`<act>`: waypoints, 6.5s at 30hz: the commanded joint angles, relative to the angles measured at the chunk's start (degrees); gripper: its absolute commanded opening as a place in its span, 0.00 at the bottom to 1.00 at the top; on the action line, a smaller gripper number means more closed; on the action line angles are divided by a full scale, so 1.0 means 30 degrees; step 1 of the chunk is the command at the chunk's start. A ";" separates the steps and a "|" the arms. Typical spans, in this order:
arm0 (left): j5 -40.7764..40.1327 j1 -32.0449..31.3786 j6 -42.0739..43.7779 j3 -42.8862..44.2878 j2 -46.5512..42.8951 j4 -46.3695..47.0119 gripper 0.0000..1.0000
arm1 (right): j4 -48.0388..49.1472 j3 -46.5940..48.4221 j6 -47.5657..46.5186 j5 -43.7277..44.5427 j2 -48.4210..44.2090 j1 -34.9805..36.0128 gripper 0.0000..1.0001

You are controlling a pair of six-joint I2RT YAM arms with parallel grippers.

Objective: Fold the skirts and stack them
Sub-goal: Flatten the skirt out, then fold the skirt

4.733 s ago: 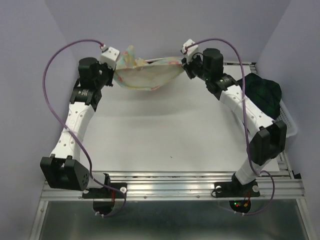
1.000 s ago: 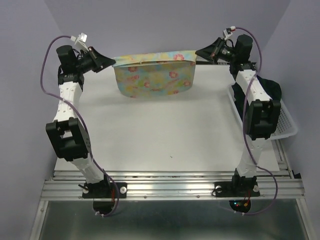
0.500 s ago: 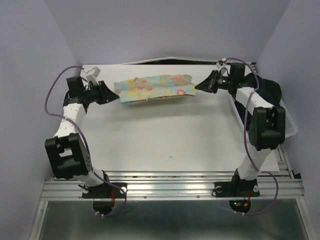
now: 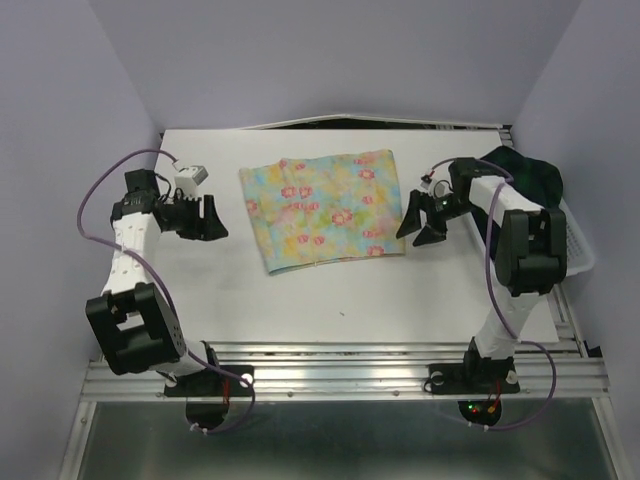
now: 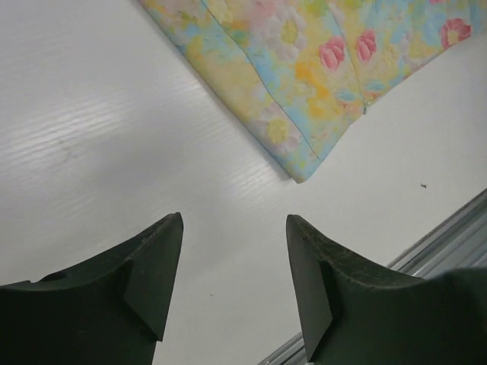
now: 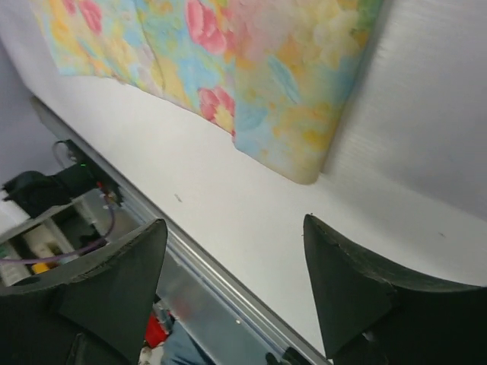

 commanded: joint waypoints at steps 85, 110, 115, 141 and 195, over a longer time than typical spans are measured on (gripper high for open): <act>-0.6978 -0.7388 0.0842 1.1095 0.7559 0.4252 0.62 | 0.5099 -0.2005 -0.2958 0.3273 -0.2577 0.9710 0.61; -0.8960 -0.9934 1.4622 -0.9489 -1.0045 0.0123 0.81 | 1.3557 -1.4328 -2.0007 0.9597 -1.3192 1.3019 0.65; -1.0104 -1.1370 1.4418 -1.0780 -0.9871 0.1673 0.75 | 1.5493 -1.5296 -2.0651 0.9627 -1.2782 1.3196 0.62; -1.0573 -1.3716 1.4887 -1.2832 -0.7733 0.4987 0.59 | 1.6961 -1.6059 -2.2088 0.8748 -0.9646 1.3196 0.19; -1.0514 -1.3658 0.4165 -0.5097 -1.2569 0.1764 0.00 | 0.7261 -0.3609 -1.3999 1.1973 -1.3078 1.2177 0.01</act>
